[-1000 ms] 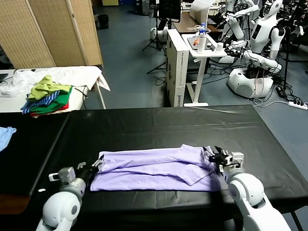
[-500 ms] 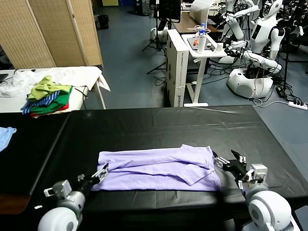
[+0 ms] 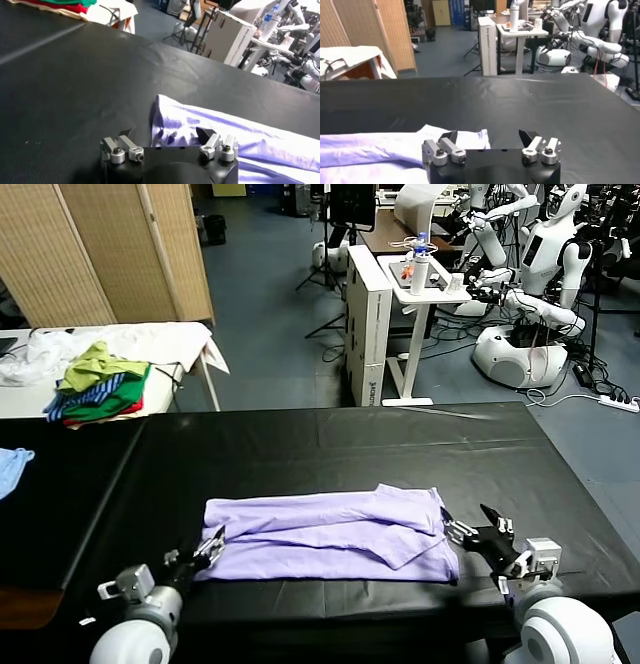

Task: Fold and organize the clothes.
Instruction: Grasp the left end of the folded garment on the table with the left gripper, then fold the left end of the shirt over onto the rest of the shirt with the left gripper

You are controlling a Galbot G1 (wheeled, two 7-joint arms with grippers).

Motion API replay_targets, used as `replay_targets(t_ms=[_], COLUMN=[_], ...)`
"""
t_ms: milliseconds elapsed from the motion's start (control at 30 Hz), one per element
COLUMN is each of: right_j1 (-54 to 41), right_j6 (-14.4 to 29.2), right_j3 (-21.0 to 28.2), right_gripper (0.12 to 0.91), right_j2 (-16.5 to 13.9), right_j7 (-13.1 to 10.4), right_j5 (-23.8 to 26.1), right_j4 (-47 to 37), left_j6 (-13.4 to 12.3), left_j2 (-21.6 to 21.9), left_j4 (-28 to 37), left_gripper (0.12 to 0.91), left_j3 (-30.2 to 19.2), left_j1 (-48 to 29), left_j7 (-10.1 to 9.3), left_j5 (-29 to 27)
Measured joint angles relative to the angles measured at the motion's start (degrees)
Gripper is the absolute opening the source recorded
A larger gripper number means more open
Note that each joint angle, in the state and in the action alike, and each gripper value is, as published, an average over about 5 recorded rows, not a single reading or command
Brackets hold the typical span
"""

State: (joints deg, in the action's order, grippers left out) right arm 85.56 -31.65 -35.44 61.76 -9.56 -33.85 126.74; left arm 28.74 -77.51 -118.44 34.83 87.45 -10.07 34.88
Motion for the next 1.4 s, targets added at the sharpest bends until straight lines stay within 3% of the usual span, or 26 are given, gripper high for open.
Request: replay_targets(t_ms=[200,300,367,500,667,833,967,1200,1400], right_j1=[0.12,0.14,0.09,-0.12,-0.24,0.14,0.79,1.72,2.47], right_j6=[0.21,0.32,0.36,0.4,0.52,0.6,0.78,1.21,1.66], right_j3=[-0.29,-0.28,-0.19,0.0,0.21,0.54,0.43,0.11,0.12], right_gripper=[0.907,0.907,0.907,0.907,0.907,0.907,0.907,0.907,0.907], right_j2=[0.2,0.41,0.6,0.93,1.25,1.89,2.32,3.21,4.29], right_j7=[0.08,0.13,0.15,0.17,0.2,0.22,0.22,0.33,0.62], right_j5=[0.02,0.02,0.02,0.06,0.27,0.78,1.19,1.92,2.91], right_j4=[-0.09,-0.32,-0.47,-0.7,-1.0,-0.89,-0.61,-0.74,-1.01], left_j6=[0.13,0.14,0.2,0.34,-1.7,-4.39,-5.73,-6.34,-4.18], left_j2=[-0.54,-0.69,-0.71,-0.31,1.86,7.35,12.93,19.88,18.59], left_j4=[0.16,0.4,0.4,-0.27,-1.27,-0.61,0.68,2.56,-0.56], left_gripper=[0.354,0.234,0.199,0.177,0.179,0.179,0.179,0.179,0.179], left_j3=[-0.37,-0.38,-0.37,-0.3,0.54,2.77,6.1,12.12,11.52], left_j1=[0.08,0.0,-0.05,-0.01,0.48,1.78,2.84,3.88,3.7], left_j7=[-0.1,-0.29,-0.47,-0.51,1.82,4.06,5.11,5.29,3.57], left_j5=[-0.39,-0.29,-0.19,-2.43,-9.84,-18.11,-21.61,-22.23,-18.57])
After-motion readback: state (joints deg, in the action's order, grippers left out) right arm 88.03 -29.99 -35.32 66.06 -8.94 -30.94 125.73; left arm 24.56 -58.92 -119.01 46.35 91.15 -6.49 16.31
